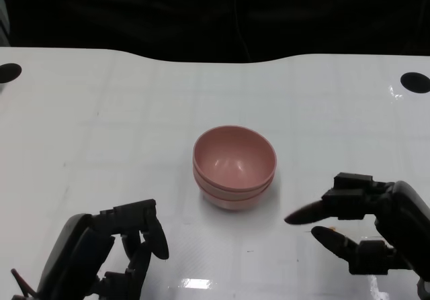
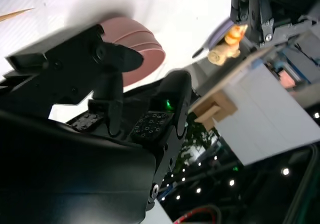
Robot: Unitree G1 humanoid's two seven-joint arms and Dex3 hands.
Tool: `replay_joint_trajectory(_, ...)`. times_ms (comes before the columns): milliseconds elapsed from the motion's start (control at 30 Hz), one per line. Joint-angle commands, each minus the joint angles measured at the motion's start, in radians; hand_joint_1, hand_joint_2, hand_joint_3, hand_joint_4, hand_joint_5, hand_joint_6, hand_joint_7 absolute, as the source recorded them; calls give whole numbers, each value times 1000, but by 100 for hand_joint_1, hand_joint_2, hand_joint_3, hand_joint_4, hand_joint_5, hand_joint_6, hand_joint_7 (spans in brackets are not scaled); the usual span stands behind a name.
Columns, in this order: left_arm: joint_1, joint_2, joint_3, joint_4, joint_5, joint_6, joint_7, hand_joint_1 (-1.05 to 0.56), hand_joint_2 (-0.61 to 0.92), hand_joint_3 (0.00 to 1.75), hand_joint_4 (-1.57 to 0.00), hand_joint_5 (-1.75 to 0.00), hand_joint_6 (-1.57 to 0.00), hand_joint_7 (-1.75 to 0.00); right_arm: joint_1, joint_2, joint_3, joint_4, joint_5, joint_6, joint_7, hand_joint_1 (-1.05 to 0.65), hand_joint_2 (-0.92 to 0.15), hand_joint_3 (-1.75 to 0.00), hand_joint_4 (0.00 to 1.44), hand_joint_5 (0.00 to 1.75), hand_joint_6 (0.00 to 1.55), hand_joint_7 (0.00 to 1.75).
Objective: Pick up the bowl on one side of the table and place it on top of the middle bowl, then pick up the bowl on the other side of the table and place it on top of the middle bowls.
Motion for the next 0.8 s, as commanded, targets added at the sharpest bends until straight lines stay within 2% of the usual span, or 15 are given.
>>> replay_joint_trajectory(33,8,22,12,8,-9,-10,-6,5,24,156,-91,-170,-87,-147,-21,16,-16,51,18,-43,-22,21,-16,-152,103,151,106,99)
replay_joint_trajectory(133,7,24,13,10,-1,-12,0,6,25,156,-91,-169,-87,-147,-38,25,-27,90,1,-71,-38,28,-5,-171,106,164,103,121)
replay_joint_trajectory(267,-1,27,12,19,1,-18,0,6,25,156,-92,-169,-86,-147,-56,29,-36,131,-9,-73,-50,30,0,-174,102,172,99,134)
replay_joint_trajectory(800,-13,52,10,35,-12,-23,-19,2,23,155,-91,-168,-87,-144,-104,25,-20,239,-30,-132,-54,25,2,-174,102,168,97,134)
